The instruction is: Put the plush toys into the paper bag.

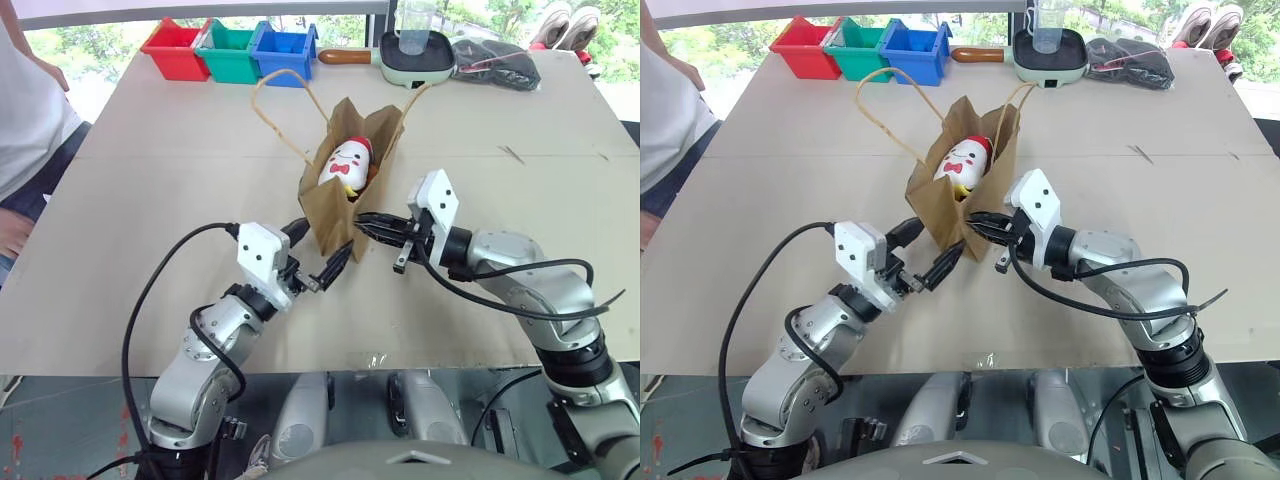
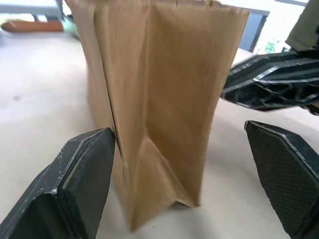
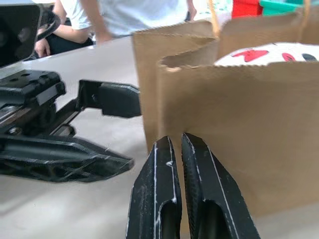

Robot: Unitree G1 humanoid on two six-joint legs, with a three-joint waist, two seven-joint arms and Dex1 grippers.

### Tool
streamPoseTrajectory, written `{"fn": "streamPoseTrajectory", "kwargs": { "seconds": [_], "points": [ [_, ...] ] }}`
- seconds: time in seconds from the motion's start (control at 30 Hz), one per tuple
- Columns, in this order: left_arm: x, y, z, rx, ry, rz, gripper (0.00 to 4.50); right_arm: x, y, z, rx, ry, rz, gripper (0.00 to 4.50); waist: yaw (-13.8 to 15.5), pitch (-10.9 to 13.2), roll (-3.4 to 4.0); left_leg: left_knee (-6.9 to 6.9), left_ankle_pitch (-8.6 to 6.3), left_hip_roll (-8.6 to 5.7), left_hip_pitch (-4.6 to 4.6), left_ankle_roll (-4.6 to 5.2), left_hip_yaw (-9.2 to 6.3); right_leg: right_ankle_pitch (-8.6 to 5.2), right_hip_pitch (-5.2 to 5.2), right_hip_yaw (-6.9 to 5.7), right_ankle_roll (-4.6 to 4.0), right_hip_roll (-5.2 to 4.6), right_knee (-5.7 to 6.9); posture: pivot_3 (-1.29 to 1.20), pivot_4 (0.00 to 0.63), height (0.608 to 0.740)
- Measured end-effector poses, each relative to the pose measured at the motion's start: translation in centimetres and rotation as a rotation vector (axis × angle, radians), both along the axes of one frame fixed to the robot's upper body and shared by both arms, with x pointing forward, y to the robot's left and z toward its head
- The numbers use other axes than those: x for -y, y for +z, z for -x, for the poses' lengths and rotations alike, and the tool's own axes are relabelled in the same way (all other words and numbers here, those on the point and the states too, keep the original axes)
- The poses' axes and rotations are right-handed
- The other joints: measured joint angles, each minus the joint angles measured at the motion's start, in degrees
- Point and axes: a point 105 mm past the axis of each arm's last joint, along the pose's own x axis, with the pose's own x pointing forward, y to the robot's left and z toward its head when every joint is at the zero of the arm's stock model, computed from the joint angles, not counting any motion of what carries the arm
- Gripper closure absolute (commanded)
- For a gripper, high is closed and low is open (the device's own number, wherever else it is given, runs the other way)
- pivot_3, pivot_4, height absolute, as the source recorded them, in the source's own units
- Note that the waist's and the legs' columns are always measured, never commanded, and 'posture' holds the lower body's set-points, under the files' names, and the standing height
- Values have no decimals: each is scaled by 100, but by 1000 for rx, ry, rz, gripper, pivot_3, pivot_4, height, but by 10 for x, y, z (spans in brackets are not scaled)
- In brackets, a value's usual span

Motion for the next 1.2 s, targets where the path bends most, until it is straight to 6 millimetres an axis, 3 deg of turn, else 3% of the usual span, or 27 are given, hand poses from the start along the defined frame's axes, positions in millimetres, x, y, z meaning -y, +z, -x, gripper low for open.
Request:
{"fn": "streamPoseTrajectory", "kwargs": {
  "seconds": [0.3, 0.5, 0.6, 0.67, 0.8, 0.87, 1.03, 1.17, 1.2],
  "points": [
    [10, -6, -25, 9, 122, 6, 0, 0, -1, 2, 6, 27, 18, 4438, -1, 0, 0, 0, 0, -2, -1, 0, -5, 0, 0, -4, 1, 0, 4, 0, 150, 740],
    [11, -11, -34, 33, 155, 6, 2421, 21, 13, 7, 78, -35, 14, 4500, 8, -1, -1, 1, 0, -2, -2, 0, -5, 0, 1, -5, 1, -1, 4, 0, 150, 740],
    [14, -10, -35, 64, 83, 0, 3746, 42, 18, 16, 60, -63, -9, 3693, 21, 0, -1, 1, 0, -4, -4, 0, -4, 0, 1, -5, 1, -2, 4, 0, 150, 740],
    [11, -9, -38, 91, 12, -25, 4500, 60, 20, 22, 75, -102, 21, 2789, 19, 0, -1, 1, 0, -3, -3, 0, -4, 0, 1, -6, 0, -1, 4, 0, 150, 740],
    [-9, 4, -50, 165, -135, -87, 4500, 84, 14, 39, 69, -120, 70, 805, -7, 0, 1, 0, 0, 0, 0, 0, 0, 0, 2, -5, 0, 6, 5, 0, 150, 740],
    [-10, 13, -57, 211, -258, -135, 4500, 93, 13, 47, 68, -134, 80, 22, 2, -1, 1, 2, 0, -1, -1, 0, -3, -1, 2, -9, 1, 8, 5, 0, 150, 740],
    [-22, 45, -93, 300, -517, -252, 4500, 124, 10, 57, 98, -255, 131, 22, 30, -1, -2, 11, -1, -7, -6, 3, 3, 0, 9, -6, 4, 4, -7, 0, 150, 740],
    [-15, 32, -107, 266, -615, -317, 4500, 130, 14, 56, 156, -322, 146, 22, -31, 0, -3, 9, -2, -2, -6, 5, -3, -1, 5, -7, 4, 13, -4, 0, 150, 740],
    [-14, 27, -109, 252, -630, -335, 4168, 132, 13, 56, 161, -337, 146, 2, -32, 0, -3, 7, -2, -2, -5, 5, -5, -1, 5, -8, 3, 14, -1, 0, 150, 740]
  ]
}}
